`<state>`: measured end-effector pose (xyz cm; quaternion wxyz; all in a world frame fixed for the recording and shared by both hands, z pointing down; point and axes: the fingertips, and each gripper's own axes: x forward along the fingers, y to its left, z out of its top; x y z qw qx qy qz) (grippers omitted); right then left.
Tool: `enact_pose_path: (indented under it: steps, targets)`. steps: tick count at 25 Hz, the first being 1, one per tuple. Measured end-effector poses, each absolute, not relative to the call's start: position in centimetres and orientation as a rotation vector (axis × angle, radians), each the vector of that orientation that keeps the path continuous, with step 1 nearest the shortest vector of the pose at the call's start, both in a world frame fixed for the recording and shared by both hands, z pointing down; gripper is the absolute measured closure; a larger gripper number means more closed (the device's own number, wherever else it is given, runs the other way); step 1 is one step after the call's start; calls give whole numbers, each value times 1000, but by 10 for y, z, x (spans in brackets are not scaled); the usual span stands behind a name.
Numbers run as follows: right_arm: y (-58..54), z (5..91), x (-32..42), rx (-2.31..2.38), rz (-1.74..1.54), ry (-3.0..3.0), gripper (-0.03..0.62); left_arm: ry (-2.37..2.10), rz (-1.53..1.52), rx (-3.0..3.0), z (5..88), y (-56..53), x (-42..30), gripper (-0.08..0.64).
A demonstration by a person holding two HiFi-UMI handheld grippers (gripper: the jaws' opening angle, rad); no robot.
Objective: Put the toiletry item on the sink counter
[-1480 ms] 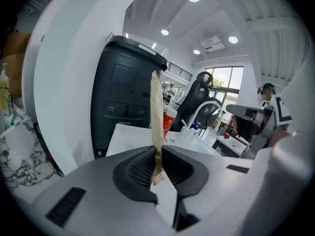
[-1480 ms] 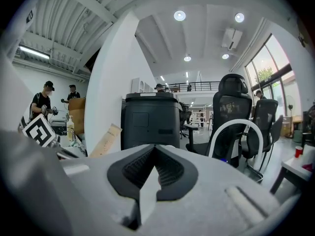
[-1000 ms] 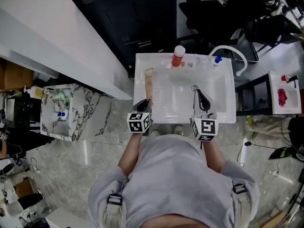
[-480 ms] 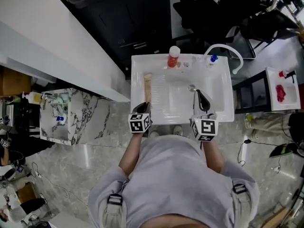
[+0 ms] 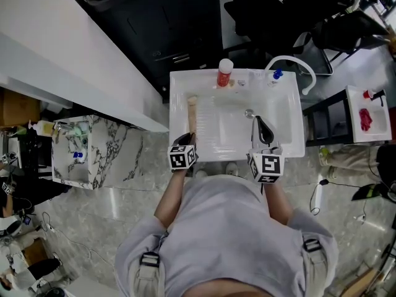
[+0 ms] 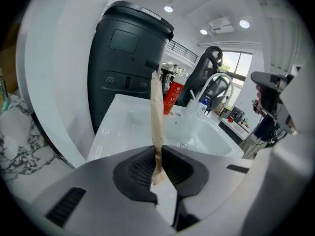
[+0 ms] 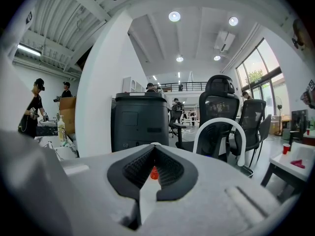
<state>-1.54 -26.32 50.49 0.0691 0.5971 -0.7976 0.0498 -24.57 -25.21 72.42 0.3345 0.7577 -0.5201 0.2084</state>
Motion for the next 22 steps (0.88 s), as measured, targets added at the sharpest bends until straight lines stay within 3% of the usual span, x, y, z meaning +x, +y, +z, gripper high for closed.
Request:
enact_pose_path:
  steps: [22]
  targets:
    - [-260, 506, -8, 1810, 154, -2383, 588, -1300, 590, 1883, 764, -249, -245, 523]
